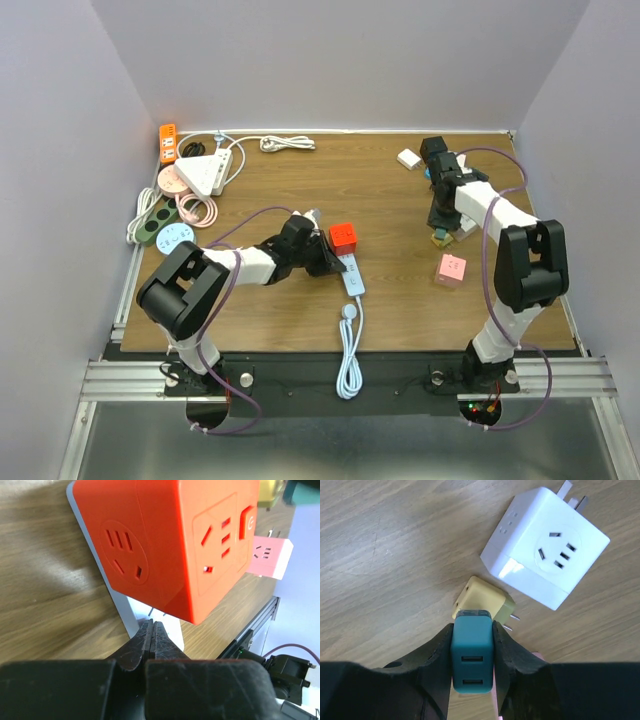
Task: Pull the plug off the socket
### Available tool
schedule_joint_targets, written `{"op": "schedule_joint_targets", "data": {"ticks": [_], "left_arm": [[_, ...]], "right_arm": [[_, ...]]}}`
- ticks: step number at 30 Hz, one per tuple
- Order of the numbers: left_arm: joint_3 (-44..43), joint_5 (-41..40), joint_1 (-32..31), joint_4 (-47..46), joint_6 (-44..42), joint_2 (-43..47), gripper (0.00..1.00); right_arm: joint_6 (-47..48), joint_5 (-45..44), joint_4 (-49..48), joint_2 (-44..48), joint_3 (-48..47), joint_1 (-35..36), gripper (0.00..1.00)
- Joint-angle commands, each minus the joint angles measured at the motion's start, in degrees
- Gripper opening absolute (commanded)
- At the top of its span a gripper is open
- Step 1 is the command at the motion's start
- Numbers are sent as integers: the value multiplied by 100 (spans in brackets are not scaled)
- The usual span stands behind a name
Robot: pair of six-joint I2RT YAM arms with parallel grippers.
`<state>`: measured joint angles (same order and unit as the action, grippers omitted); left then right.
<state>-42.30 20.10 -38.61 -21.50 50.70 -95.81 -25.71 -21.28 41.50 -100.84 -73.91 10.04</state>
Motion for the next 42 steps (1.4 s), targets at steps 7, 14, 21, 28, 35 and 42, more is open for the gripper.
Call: {"op": "schedule_joint_targets", "data": {"ticks": [7, 14, 21, 28, 35, 42], "left_arm": [[-366, -243, -182, 901, -148, 352, 0], [-357, -296, -182, 893, -34, 467, 0], [-296, -278, -182, 726, 133, 361, 0], [-199, -542, -182, 629, 283, 563, 0], [240, -568, -191, 102, 757, 774, 0], [564, -603, -217, -336, 1117, 853, 0]], "right_arm": [[110, 27, -106, -244, -510, -73, 63], [391, 667, -124, 257, -914, -73, 100], [725, 1696, -151, 583, -1354, 234, 100], [937, 2347, -159, 241, -1617, 1288, 100], [910, 2707, -396, -190, -1846, 2018, 100], [884, 2664, -414, -612, -1925, 2413, 100]]}}
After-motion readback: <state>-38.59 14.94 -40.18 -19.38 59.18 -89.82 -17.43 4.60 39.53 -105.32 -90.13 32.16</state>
